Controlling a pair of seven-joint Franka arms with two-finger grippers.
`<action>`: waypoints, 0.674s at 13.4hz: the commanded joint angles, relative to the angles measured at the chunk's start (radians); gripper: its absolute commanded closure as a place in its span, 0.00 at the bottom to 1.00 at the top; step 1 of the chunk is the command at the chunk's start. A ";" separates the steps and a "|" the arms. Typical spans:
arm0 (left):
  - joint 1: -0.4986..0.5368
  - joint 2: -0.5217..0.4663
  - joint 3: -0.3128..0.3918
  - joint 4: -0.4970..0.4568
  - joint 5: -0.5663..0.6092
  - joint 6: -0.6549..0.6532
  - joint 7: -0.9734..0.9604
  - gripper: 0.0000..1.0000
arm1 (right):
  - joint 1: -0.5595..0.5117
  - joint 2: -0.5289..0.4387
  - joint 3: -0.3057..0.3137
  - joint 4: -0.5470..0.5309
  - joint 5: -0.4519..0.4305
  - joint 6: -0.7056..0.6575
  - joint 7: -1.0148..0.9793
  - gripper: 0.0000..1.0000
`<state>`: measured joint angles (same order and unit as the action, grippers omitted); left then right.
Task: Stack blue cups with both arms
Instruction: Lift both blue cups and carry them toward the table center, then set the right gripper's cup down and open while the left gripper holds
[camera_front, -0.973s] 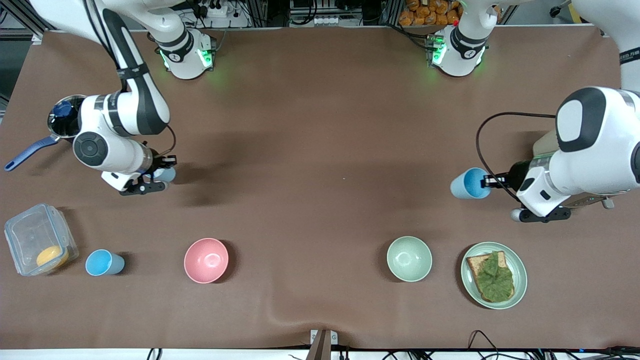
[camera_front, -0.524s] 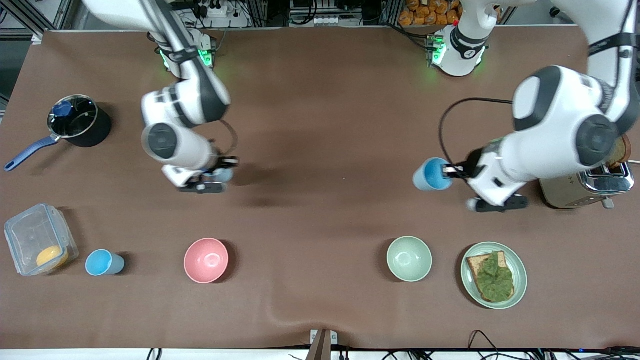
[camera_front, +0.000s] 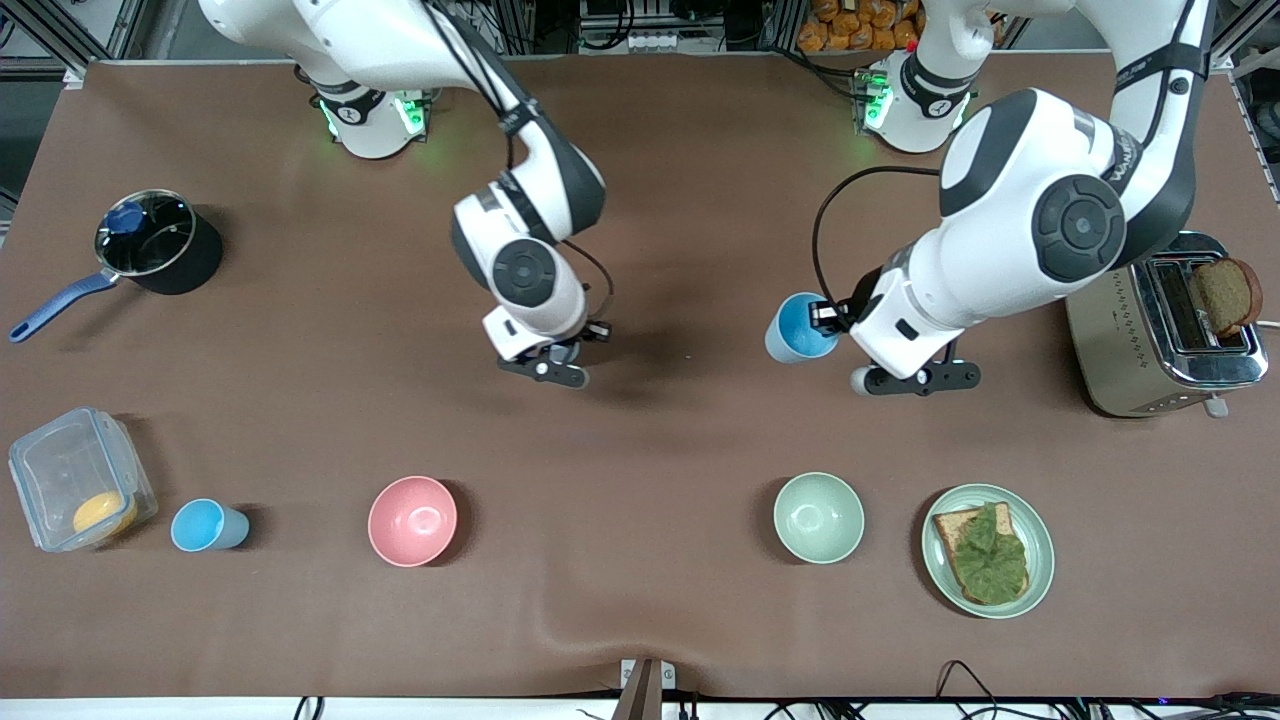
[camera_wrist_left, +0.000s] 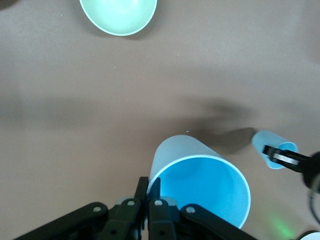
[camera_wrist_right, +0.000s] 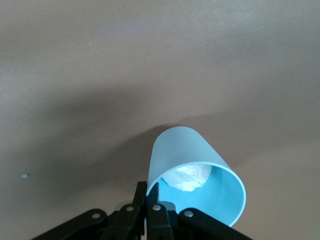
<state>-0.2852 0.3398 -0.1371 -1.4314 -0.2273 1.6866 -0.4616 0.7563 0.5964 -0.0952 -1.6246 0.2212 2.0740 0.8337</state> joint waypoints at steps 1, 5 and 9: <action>-0.020 0.024 -0.001 0.037 0.008 -0.012 -0.026 1.00 | 0.021 0.051 -0.014 0.058 0.024 0.014 0.041 1.00; -0.026 0.028 0.004 0.042 0.011 0.021 -0.028 1.00 | 0.029 0.031 -0.015 0.081 0.020 0.018 0.041 0.00; -0.032 0.022 -0.007 0.040 0.066 0.016 -0.034 1.00 | -0.070 -0.035 -0.026 0.196 0.009 -0.257 -0.008 0.00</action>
<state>-0.3060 0.3567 -0.1390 -1.4138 -0.2040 1.7062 -0.4665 0.7539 0.6137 -0.1241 -1.4637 0.2212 1.9366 0.8591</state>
